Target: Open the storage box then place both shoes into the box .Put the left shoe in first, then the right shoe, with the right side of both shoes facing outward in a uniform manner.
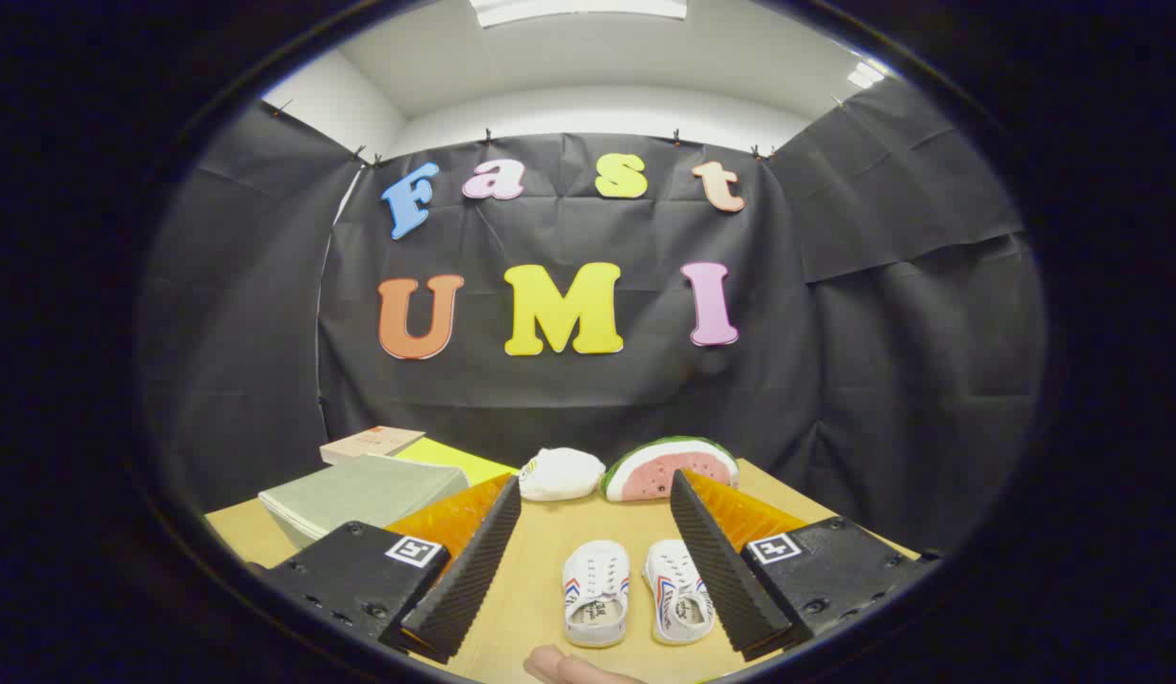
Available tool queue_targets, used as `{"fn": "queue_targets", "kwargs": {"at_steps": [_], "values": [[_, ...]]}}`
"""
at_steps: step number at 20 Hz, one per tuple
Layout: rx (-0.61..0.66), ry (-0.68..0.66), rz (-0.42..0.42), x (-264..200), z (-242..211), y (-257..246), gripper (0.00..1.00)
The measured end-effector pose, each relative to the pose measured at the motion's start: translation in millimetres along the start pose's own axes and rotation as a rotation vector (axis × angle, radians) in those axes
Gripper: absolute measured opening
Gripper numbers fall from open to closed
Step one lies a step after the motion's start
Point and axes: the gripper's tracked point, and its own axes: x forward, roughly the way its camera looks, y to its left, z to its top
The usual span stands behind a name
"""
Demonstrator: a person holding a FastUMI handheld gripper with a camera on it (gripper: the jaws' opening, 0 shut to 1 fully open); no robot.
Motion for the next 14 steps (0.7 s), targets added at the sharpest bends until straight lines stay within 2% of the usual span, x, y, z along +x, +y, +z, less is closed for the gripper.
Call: {"fn": "queue_targets", "kwargs": {"at_steps": [14], "values": [[-0.006,0.03,0.013,39,-13,9,1.0]]}}
